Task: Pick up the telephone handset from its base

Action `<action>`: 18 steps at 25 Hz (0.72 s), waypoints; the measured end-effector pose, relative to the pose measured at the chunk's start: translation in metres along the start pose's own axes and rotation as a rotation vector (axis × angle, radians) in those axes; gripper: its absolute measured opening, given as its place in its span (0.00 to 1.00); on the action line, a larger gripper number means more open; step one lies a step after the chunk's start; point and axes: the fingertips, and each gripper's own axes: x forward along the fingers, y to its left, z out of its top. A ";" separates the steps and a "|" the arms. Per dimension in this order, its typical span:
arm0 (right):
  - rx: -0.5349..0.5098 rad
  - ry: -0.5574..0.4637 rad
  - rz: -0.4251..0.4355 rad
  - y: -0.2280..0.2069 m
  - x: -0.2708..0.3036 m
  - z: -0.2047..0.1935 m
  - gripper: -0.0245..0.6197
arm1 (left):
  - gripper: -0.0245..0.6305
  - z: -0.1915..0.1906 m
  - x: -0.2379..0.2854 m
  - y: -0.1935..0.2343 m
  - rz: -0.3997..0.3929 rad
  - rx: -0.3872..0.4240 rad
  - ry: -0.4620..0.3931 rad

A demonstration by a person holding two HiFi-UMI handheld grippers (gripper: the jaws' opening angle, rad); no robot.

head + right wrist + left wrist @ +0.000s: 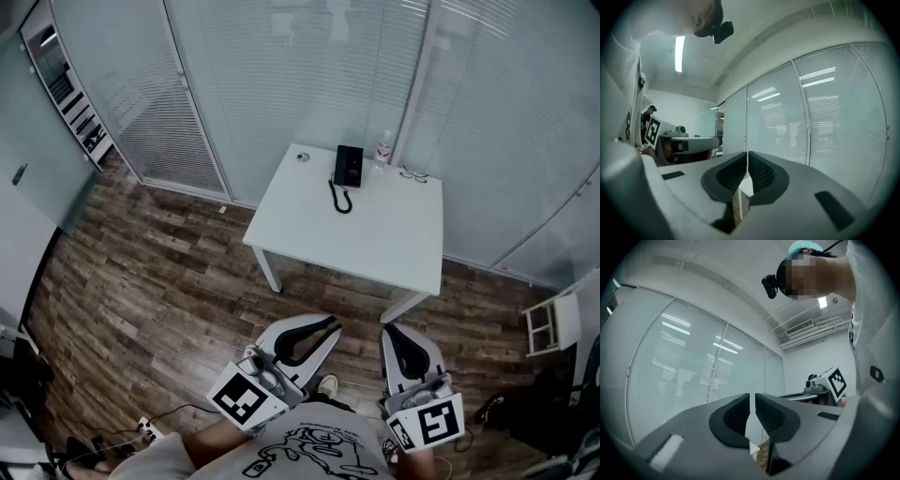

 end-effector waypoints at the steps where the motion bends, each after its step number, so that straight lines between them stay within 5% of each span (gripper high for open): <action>1: 0.000 0.000 0.000 -0.006 0.002 -0.001 0.05 | 0.09 -0.002 0.006 0.001 0.000 0.000 0.003; 18: 0.019 -0.014 0.010 -0.072 -0.012 -0.010 0.05 | 0.09 -0.023 0.066 -0.012 0.031 -0.033 0.017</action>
